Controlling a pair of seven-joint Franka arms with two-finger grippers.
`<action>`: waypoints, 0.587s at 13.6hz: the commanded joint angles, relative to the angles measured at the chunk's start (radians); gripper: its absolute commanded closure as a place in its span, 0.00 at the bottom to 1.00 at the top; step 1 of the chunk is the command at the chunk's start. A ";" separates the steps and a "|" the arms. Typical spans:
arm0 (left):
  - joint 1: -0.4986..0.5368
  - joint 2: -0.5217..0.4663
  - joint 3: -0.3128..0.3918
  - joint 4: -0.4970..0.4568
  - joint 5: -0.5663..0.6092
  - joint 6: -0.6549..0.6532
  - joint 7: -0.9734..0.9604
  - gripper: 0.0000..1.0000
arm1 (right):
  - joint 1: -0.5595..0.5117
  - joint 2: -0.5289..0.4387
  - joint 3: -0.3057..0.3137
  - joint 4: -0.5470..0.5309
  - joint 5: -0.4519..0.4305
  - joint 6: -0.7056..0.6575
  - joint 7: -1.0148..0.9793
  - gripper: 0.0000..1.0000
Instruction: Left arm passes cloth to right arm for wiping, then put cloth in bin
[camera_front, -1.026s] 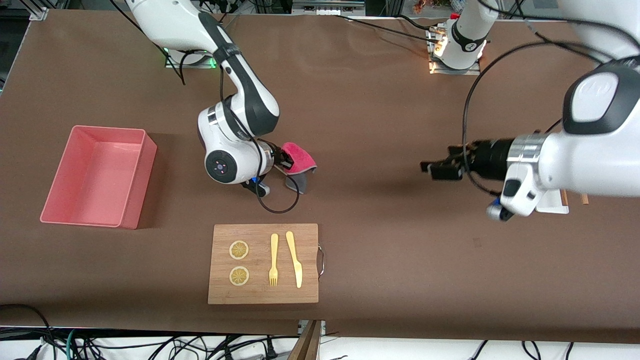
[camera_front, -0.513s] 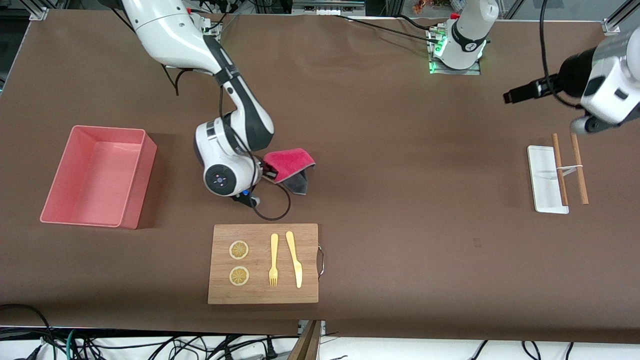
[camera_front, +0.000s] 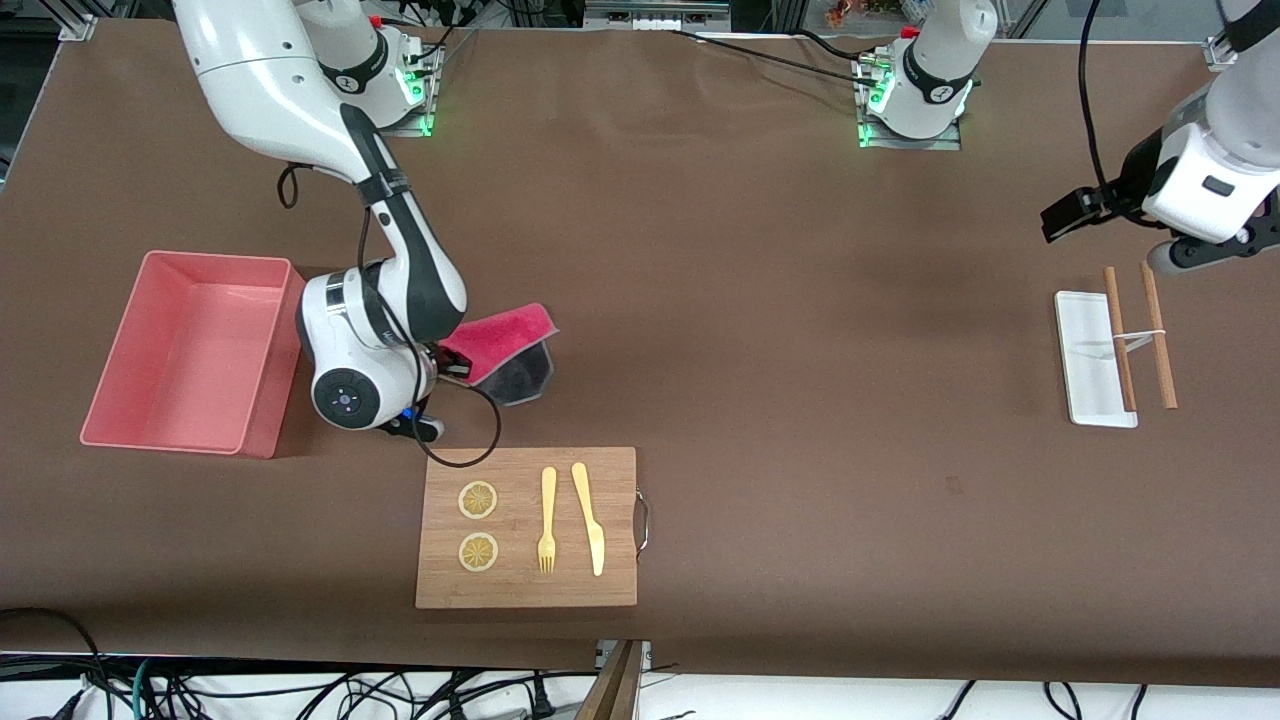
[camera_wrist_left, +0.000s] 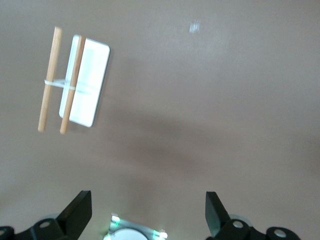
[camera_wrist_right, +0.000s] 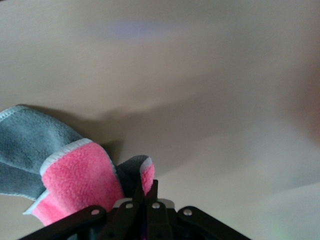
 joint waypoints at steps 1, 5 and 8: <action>0.002 -0.011 0.005 0.002 0.019 0.085 0.113 0.00 | -0.012 -0.020 -0.042 -0.002 -0.051 -0.038 -0.123 1.00; -0.013 0.056 -0.003 0.131 0.016 0.038 0.118 0.00 | -0.011 -0.018 -0.108 -0.002 -0.086 -0.045 -0.269 1.00; -0.019 0.058 -0.007 0.131 0.013 0.037 0.136 0.00 | 0.006 -0.017 -0.103 0.001 -0.094 -0.032 -0.246 1.00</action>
